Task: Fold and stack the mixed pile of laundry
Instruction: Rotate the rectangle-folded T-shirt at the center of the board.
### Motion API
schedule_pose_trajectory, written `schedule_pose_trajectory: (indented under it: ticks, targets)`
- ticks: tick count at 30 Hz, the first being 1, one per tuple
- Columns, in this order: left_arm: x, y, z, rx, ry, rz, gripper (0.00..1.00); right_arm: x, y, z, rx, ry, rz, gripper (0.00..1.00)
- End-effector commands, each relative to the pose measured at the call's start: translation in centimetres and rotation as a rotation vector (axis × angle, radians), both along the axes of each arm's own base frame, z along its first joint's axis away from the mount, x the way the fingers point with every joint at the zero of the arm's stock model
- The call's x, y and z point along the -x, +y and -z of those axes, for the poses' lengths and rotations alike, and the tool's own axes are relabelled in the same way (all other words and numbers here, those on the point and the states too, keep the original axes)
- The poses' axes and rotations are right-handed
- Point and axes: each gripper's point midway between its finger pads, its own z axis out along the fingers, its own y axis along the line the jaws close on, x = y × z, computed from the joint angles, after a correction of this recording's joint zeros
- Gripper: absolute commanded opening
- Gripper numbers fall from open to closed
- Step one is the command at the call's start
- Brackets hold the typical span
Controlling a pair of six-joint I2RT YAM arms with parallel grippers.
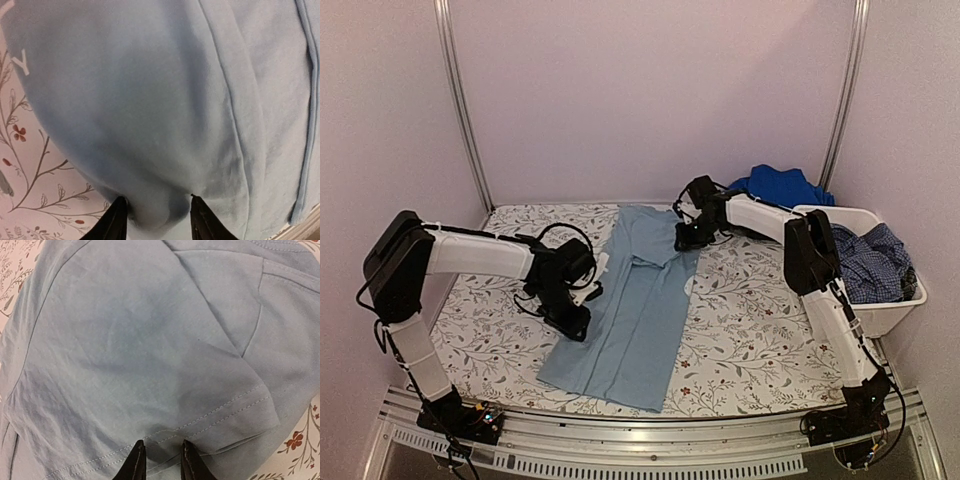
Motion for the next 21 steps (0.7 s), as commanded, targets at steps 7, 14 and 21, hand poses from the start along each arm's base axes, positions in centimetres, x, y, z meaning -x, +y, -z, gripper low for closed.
schedule_pose_trajectory:
  ticks: [7,14,21]
  targets:
    - [-4.9,-1.0,-6.8,0.129,-0.203,-0.02,0.49,-0.1,1.7,-10.6,-0.182,-0.14,-0.048,0.34]
    - [-11.5,-0.9,-7.2,0.146,-0.276,-0.147,0.47,6.3,1.9,-7.9,-0.184,0.06,-0.02,0.31]
    - [-14.3,-0.6,-7.6,0.195,-0.287,-0.23,0.46,9.7,3.3,-2.8,-0.146,0.203,-0.025,0.3]
